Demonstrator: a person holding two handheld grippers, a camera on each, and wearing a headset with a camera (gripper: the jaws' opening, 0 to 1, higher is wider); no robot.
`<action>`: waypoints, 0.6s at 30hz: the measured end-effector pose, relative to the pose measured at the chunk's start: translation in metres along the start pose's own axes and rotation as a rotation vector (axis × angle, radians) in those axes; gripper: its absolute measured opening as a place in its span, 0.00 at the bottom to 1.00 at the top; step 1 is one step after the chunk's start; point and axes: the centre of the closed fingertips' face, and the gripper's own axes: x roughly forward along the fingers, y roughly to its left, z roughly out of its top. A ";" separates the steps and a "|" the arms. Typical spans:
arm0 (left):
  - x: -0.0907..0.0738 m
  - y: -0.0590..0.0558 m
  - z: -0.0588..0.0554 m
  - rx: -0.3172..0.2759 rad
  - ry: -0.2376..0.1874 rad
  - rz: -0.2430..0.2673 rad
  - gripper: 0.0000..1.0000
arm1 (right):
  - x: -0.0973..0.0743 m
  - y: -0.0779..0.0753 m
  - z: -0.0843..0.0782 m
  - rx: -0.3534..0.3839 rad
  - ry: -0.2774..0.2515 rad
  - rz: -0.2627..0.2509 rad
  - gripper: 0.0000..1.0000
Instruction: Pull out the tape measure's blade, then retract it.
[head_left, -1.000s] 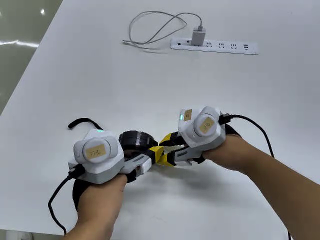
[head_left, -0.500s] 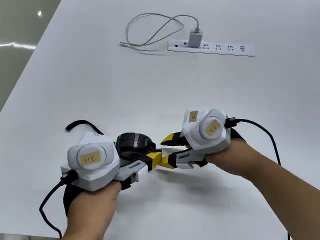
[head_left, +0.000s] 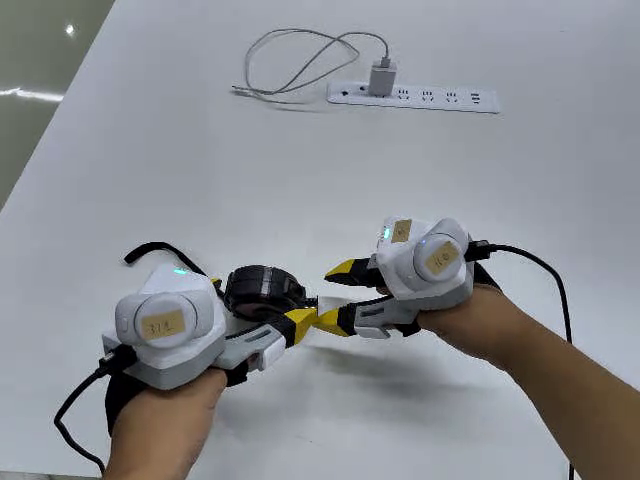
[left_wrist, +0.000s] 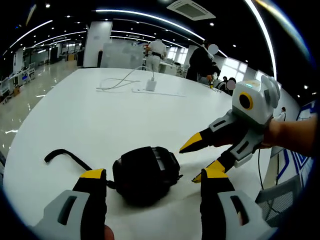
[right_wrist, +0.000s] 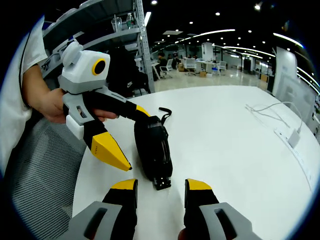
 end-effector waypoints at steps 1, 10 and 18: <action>-0.001 0.001 0.000 0.012 0.003 0.000 0.75 | -0.002 -0.001 -0.001 0.004 -0.004 -0.009 0.35; -0.015 0.005 -0.003 0.059 -0.006 -0.039 0.76 | -0.020 0.000 -0.007 0.063 -0.043 -0.075 0.40; -0.033 0.006 -0.002 0.107 -0.026 -0.095 0.76 | -0.040 0.000 -0.014 0.092 -0.077 -0.132 0.44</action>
